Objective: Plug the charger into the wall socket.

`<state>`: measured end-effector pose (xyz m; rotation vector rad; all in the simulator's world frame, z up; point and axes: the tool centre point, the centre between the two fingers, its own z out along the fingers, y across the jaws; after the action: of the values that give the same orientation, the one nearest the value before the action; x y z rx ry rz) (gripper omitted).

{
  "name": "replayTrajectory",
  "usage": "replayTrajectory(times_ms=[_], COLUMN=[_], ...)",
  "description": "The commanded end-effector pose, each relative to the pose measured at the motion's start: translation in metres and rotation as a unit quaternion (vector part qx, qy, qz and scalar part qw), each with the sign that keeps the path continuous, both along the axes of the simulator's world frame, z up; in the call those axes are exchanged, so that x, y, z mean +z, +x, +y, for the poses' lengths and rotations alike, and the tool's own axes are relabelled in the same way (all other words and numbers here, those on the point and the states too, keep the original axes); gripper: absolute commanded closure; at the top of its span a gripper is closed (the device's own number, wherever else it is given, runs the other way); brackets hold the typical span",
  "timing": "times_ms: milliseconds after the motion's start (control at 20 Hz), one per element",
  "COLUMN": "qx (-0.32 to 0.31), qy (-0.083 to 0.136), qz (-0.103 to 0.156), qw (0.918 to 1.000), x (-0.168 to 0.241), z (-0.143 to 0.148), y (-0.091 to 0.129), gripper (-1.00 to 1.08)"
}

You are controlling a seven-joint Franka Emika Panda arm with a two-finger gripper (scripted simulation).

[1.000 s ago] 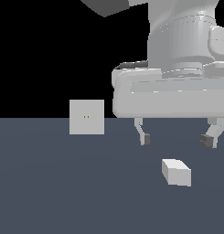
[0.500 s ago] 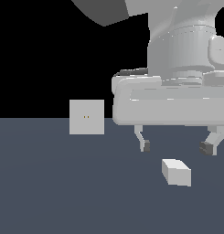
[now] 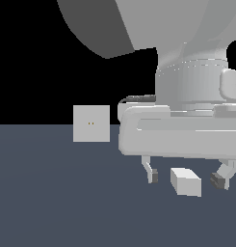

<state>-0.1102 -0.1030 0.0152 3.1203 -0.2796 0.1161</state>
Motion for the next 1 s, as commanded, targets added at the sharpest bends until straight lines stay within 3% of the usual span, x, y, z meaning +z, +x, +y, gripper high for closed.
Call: replayTrajectory(times_ms=[0, 50, 100, 950], qx=[0.0, 0.0, 0.0, 0.004], qy=[0.0, 0.0, 0.0, 0.0], qz=[-0.001, -0.001, -0.001, -0.001], qw=[1.0, 1.0, 1.0, 1.0], x=[-0.003, -0.004, -0.004, 0.003], z=[0.0, 0.0, 0.0, 0.013], y=[0.001, 0.001, 0.001, 0.006], gripper=[-0.92, -0.92, 1.08, 1.08])
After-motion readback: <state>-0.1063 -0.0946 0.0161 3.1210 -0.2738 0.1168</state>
